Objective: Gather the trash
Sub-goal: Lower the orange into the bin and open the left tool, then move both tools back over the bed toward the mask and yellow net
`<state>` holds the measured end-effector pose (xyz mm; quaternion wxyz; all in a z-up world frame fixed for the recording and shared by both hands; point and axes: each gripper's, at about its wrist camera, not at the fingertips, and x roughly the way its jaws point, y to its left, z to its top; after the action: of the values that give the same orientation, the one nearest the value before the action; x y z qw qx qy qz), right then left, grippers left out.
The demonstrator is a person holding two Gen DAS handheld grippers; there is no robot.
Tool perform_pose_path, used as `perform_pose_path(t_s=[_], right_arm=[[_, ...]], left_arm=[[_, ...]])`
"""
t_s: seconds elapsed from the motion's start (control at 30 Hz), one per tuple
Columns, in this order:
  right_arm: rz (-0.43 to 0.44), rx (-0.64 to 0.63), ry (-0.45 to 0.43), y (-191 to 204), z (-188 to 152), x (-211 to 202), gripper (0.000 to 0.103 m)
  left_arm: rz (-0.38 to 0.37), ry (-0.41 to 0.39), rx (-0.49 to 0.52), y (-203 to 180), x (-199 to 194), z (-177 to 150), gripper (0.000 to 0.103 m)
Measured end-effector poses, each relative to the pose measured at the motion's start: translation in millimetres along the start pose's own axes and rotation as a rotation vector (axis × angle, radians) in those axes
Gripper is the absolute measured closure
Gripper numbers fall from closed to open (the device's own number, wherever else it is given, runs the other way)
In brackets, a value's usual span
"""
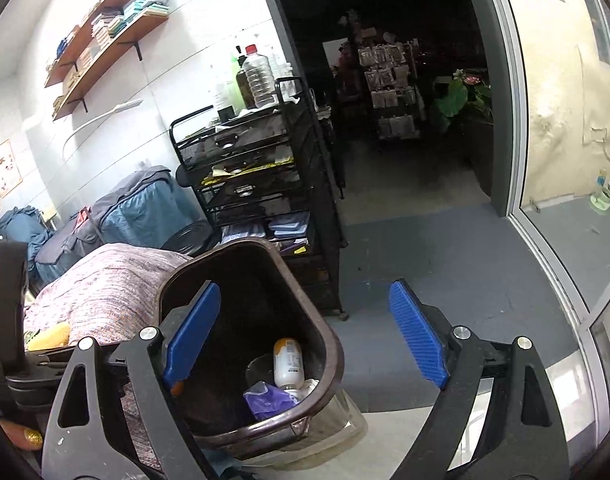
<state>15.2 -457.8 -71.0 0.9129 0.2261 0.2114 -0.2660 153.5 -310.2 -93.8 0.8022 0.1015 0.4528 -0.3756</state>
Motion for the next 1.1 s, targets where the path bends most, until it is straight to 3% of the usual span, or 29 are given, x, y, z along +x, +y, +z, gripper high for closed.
perform_pose_path(t_s=[0.23, 0.57, 0.8, 1.1], right_arm=[[-0.008, 0.01, 0.004, -1, 1, 3, 0.017], [0.04, 0.001, -0.008, 16, 2, 1, 0.017], [0.159, -0.041, 0.012, 53, -1, -3, 0.016], [0.37, -0.167, 0.067, 135, -4, -6, 0.016]], left_arm=[[-0.001, -0.1, 0.012, -4, -33, -2, 0.012], [0.032, -0.278, 0.048, -8, -102, -16, 0.006], [0.07, -0.325, 0.011, 12, -136, -40, 0.006], [0.168, -0.334, -0.137, 75, -161, -77, 0.006]])
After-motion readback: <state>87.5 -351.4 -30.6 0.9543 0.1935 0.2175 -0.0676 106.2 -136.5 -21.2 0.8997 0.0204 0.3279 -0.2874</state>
